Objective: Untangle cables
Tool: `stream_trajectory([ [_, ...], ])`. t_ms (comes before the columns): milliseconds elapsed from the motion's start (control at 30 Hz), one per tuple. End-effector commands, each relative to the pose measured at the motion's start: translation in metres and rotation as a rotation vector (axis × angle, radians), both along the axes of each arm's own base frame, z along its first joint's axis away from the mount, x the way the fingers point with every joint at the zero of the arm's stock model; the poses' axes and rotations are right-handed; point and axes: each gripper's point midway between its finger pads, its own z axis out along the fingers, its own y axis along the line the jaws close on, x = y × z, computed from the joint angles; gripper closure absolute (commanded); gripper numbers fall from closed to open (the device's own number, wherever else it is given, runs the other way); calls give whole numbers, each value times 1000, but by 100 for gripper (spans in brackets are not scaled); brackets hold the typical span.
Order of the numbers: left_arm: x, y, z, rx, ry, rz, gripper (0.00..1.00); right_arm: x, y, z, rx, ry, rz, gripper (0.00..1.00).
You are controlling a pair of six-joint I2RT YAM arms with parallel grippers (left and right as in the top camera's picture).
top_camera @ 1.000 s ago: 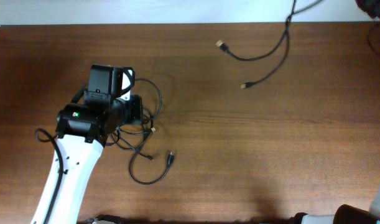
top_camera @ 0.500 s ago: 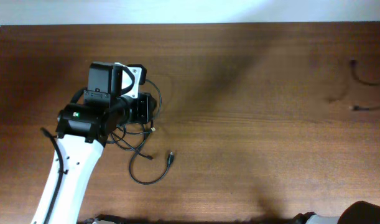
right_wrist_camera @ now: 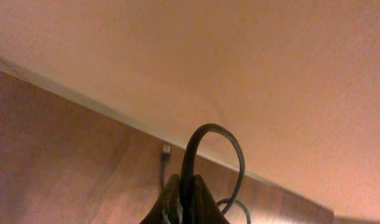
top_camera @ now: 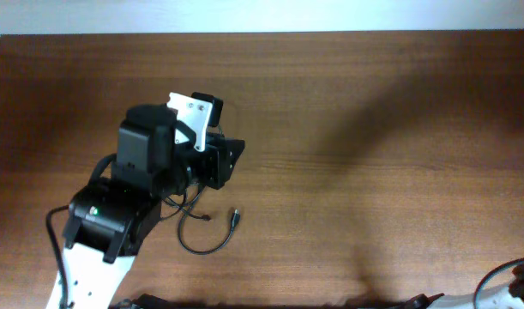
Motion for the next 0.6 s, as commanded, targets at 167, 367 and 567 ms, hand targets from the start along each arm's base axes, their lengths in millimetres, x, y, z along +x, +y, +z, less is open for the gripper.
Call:
stream_trajectory([
  [167,-18,2,26,-43,-75,-10,55,53,30,-37,226,-182,229,1],
  [367,-16,-3,41,-77,-136,-29,54,154,166,-8,527,-506,836,1],
  [567,-26,2,62,-100,-212,-26,50,223,388,-24,669,-283,1394,1],
])
